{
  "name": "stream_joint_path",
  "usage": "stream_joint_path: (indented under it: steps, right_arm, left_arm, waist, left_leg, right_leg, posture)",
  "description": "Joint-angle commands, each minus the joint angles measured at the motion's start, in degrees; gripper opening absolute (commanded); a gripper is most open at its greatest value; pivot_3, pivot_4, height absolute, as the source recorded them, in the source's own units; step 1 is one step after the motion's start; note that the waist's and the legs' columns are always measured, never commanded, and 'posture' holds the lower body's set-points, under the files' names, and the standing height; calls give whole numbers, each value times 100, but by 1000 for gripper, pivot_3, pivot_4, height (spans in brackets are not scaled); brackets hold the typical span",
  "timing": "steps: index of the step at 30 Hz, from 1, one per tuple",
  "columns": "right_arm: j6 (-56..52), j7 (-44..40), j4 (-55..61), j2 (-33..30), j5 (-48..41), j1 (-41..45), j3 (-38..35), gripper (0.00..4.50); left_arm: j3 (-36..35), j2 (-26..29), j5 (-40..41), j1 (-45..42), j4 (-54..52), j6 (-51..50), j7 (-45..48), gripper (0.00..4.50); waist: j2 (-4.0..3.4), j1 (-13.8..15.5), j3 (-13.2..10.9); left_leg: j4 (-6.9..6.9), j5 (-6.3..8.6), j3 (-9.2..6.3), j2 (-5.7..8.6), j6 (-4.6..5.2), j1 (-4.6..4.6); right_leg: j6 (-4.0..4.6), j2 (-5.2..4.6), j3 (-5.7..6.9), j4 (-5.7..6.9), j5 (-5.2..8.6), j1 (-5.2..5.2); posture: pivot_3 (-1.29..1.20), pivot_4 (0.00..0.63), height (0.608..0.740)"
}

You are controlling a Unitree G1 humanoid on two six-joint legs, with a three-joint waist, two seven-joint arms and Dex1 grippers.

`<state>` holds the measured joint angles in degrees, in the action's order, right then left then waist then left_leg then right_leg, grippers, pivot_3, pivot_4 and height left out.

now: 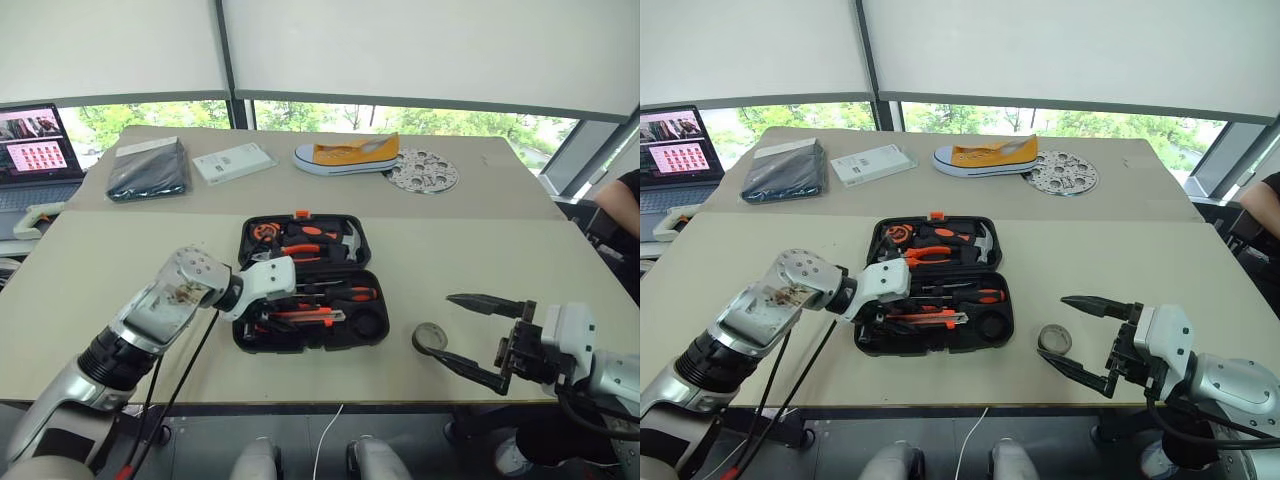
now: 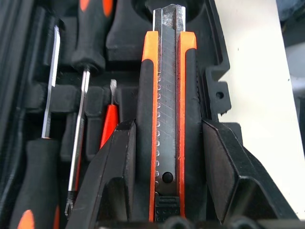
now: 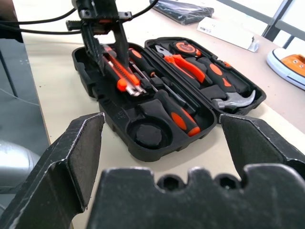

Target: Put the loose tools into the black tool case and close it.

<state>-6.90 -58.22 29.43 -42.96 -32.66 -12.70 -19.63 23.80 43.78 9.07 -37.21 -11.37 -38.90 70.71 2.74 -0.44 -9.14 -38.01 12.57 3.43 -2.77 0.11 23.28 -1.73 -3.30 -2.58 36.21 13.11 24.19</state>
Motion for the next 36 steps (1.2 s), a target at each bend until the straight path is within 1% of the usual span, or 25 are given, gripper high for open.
stream_joint_path:
  steps: [1,8,10,11,13,15,16,20,22,25,26,28,29,30,31,34,35,36]
  right_arm:
    - [27,121,220,22,-37,-18,-130,4500]
    - [14,205,256,13,-45,-9,-79,4500]
    - [14,216,252,12,-45,5,-63,4500]
    - [14,220,250,11,-44,12,-56,4500]
    - [15,234,243,9,-42,31,-38,4500]
    - [19,251,239,12,-41,40,-27,4500]
    - [22,257,238,16,-39,40,-20,4500]
    - [40,275,232,45,-33,11,-7,4500]
    - [48,287,224,70,-24,-10,-6,4500]
    - [50,319,219,130,-2,-19,16,4500]
    - [54,334,223,155,14,-22,39,4500]
    - [70,363,224,203,44,-33,78,4500]
    - [83,384,223,233,63,-50,98,4500]
    - [93,396,224,255,76,-63,109,4500]
    - [99,406,228,273,89,-76,117,4500]
    - [53,435,247,303,73,-126,107,4500]
    - [51,437,248,305,73,-134,105,4500]
    - [56,427,232,299,76,-140,100,4500]
  left_arm:
    - [42,-53,-33,-47,-164,-66,-60,1521]
    - [164,-81,-204,-106,3,-94,-155,1521]
    - [166,-60,-125,-100,-17,-161,-67,2523]
    - [180,-34,-79,-87,-61,-187,5,2793]
    - [146,-24,33,-43,-152,-225,84,3637]
    - [27,-61,79,-34,-139,-138,31,4326]
    - [-82,-110,114,-55,-67,5,2,4474]
    - [-727,-397,605,-179,279,342,22,4474]
    - [-1057,-536,847,-215,557,728,129,4474]
    - [-1270,-526,964,-152,921,1132,346,3731]
    - [-1269,-486,927,-53,1048,1381,464,3388]
    - [-1215,-460,773,168,1323,2014,639,2597]
    - [-1247,-527,819,308,1409,2099,628,2300]
    - [-1276,-582,870,394,1466,2133,617,1819]
    - [-1308,-644,901,465,1511,2178,568,1491]
    - [-1073,-621,596,716,1521,2721,662,315]
    - [-1029,-625,549,759,1526,2817,691,22]
    - [-993,-664,481,777,1575,2938,682,22]
  waist:
    - [0,1,0]
    - [-1,6,0]
    - [-1,9,1]
    - [-1,8,1]
    - [-3,4,2]
    - [-3,3,2]
    - [-3,8,2]
    - [-2,52,1]
    - [-3,56,1]
    - [-4,53,2]
    - [-4,40,2]
    - [-9,29,5]
    - [-13,27,7]
    - [-14,29,8]
    - [-14,33,8]
    - [-14,46,8]
    - [-14,55,8]
    - [-14,69,8]
  left_leg:
    - [0,0,0,0,0,0]
    - [0,0,0,0,0,-2]
    - [0,0,0,0,0,-3]
    - [-1,0,0,0,0,-4]
    - [-2,0,0,-1,0,-3]
    - [-2,0,-1,-1,0,-1]
    - [-2,0,-1,0,0,-1]
    - [-5,0,-1,3,0,5]
    - [-9,0,-2,2,0,4]
    - [-14,0,-3,2,0,2]
    - [-14,0,-3,1,0,0]
    - [-14,0,-3,1,0,0]
    - [-14,0,-3,1,0,-1]
    - [-14,0,-3,1,0,0]
    - [-14,0,-3,1,0,0]
    - [-19,0,-3,0,0,6]
    - [-20,0,-3,1,0,7]
    - [-21,0,-3,1,0,7]
  right_leg:
    - [0,0,0,0,0,1]
    - [0,0,0,1,0,-1]
    - [0,0,0,1,0,-2]
    - [0,0,0,2,0,-2]
    - [0,1,0,2,0,-2]
    - [0,1,-1,1,0,-1]
    - [1,1,0,0,0,-1]
    - [-1,-2,0,-2,0,-1]
    - [-1,-2,0,0,0,-2]
    - [-2,-1,1,5,-1,-2]
    - [-1,0,0,5,-1,-4]
    - [-1,0,0,5,-1,-4]
    - [-1,0,0,5,-1,-4]
    - [0,0,-1,5,-2,-5]
    - [2,0,-1,4,-3,-5]
    - [0,-1,0,5,-3,-3]
    - [-1,-2,0,4,-4,-4]
    - [-2,-2,0,4,-6,-3]
  posture:
    - [0,150,740]
    - [0,150,740]
    - [0,150,740]
    - [0,150,740]
    - [0,150,740]
    - [0,150,740]
    - [0,150,740]
    - [0,150,740]
    - [0,150,740]
    - [0,150,740]
    - [0,150,740]
    - [0,150,740]
    - [0,150,740]
    - [0,150,740]
    - [0,150,740]
    - [0,150,740]
    - [0,150,740]
    - [0,150,740]
